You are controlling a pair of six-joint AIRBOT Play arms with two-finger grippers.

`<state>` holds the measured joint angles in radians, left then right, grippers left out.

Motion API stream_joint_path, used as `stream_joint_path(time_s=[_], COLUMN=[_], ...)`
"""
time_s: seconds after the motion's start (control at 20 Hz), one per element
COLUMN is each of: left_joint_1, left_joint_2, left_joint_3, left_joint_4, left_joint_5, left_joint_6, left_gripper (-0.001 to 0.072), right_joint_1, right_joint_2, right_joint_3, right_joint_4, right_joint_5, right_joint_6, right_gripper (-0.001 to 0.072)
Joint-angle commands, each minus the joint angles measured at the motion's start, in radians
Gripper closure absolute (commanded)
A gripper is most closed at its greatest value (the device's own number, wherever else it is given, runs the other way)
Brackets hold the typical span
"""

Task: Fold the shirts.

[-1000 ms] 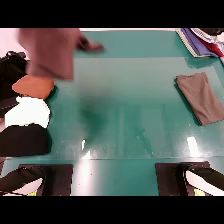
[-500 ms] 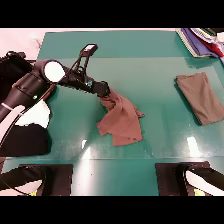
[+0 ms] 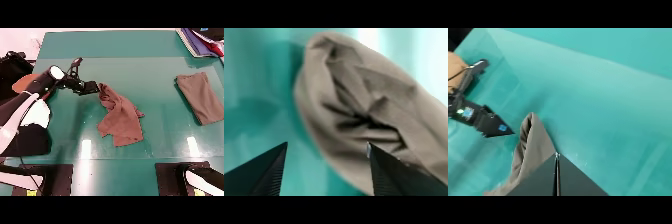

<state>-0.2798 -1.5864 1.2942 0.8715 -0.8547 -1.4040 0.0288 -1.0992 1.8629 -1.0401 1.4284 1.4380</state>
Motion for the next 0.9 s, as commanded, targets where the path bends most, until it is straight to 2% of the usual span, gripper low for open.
stream_joint_path(time_s=[0.0, 0.1, 0.15, 0.2, 0.3, 0.4, 0.45, 0.5, 0.55, 0.65, 0.75, 0.85], left_joint_1=[-0.017, -0.045, -0.056, -0.061, -0.060, -0.044, -0.032, -0.020, -0.009, 0.003, 0.003, 0.003], left_joint_2=[-0.099, -0.111, -0.113, -0.113, -0.113, -0.111, -0.109, -0.108, -0.108, -0.108, -0.108, -0.108], left_joint_3=[-0.002, -0.002, -0.002, -0.002, -0.002, 0.018, 0.041, 0.068, 0.099, 0.146, 0.167, 0.168], left_joint_4=[-0.195, -0.199, -0.197, -0.196, -0.190, -0.180, -0.161, -0.140, -0.114, -0.069, -0.058, -0.059], left_joint_5=[0.030, 0.053, 0.061, 0.062, 0.063, 0.044, 0.011, -0.029, -0.069, -0.125, -0.150, -0.157], left_joint_6=[0.147, 0.149, 0.149, 0.149, 0.168, 0.167, 0.167, 0.168, 0.167, 0.166, 0.166, 0.163], left_gripper=[0.0121, 0.0122, 0.0162, 0.0305, 0.0682, 0.0683, 0.0683, 0.0683, 0.0683, 0.0683, 0.0683, 0.0683], right_joint_1=[0.001, 0.001, 0.001, 0.000, 0.000, 0.000, 0.000, 0.000, 0.000, 0.017, 0.061, 0.129], right_joint_2=[0.012, 0.033, 0.043, 0.054, 0.067, 0.061, 0.055, 0.039, 0.019, -0.043, -0.114, -0.189], right_joint_3=[-0.081, -0.202, -0.267, -0.336, -0.494, -0.660, -0.748, -0.843, -0.931, -1.100, -1.191, -1.222], right_joint_4=[0.000, 0.000, -0.001, -0.004, -0.010, -0.010, -0.008, -0.008, 0.001, 0.081, 0.161, 0.246], right_joint_5=[0.013, 0.006, -0.005, -0.019, -0.026, -0.021, -0.021, -0.022, -0.027, -0.090, -0.176, -0.273], right_joint_6=[0.001, 0.001, 0.001, 0.002, 0.002, 0.001, 0.001, 0.001, 0.001, -0.003, -0.057, -0.097], right_gripper=[0.0696, 0.0696, 0.0696, 0.0696, 0.0696, 0.0688, 0.0472, 0.0152, 0.0130, 0.0140, 0.0178, 0.0183])
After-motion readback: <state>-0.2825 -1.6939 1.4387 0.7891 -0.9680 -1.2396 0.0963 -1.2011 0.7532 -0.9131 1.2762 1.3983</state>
